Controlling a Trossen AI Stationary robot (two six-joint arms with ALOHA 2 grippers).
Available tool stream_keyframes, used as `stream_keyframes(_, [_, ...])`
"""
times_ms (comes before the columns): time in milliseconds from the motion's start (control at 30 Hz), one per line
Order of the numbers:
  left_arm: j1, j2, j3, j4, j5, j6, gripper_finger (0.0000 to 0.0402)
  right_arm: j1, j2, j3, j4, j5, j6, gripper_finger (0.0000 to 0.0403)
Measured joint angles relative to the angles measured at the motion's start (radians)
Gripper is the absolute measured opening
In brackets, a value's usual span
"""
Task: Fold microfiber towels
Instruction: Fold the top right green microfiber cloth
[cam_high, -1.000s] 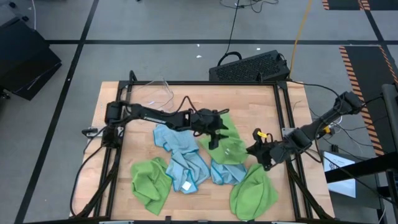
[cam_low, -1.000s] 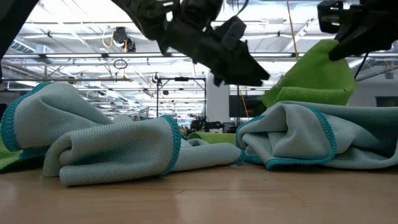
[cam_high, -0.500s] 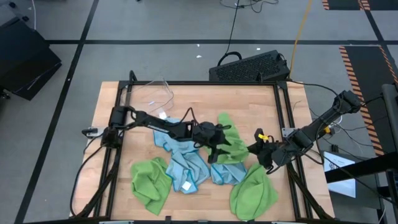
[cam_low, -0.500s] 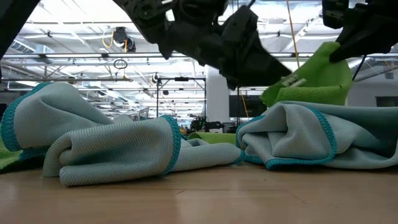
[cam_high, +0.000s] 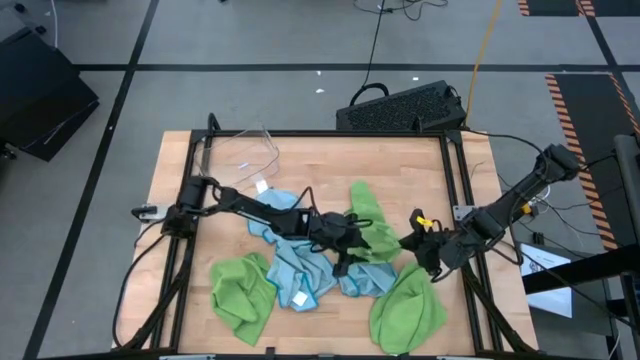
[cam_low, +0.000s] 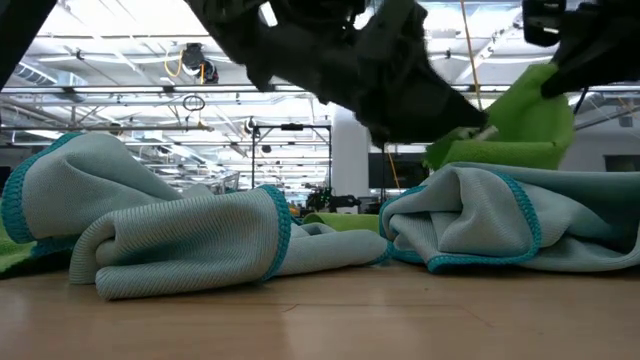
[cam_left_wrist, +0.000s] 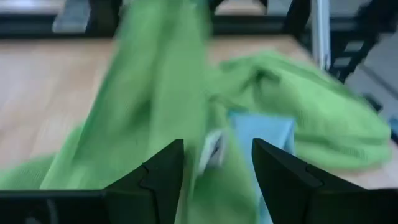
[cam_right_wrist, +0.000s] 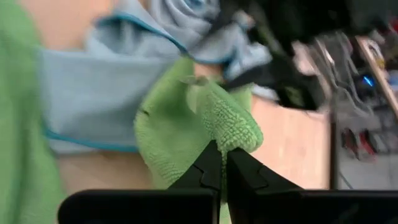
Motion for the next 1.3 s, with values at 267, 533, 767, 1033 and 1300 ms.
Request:
stream_keyframes(267, [0.037,-0.102,0.002,-0.120,-0.028,0.037,0.0191,0.093,0.010,0.000,0.004,0.000,-0.018,0.0000])
stream_keyframes(533, [0.065,-0.016,0.002,0.083,-0.031,0.033,0.0191,0.153,0.071,0.000,-0.007,-0.036,0.030,0.0000])
stream_keyframes(767, [0.127,0.063,0.002,0.221,0.021,0.076,0.0193,0.156,0.084,0.000,-0.010,-0.037,0.015,0.0000])
stream_keyframes(1033, [0.181,0.130,0.144,0.010,0.220,0.114,0.0237,0.156,0.083,0.000,-0.016,-0.026,0.011,0.0000])
stream_keyframes(1300, [0.162,0.171,0.236,-0.078,0.221,0.226,0.0262,0.156,0.084,0.000,-0.020,-0.025,0.017,0.0000])
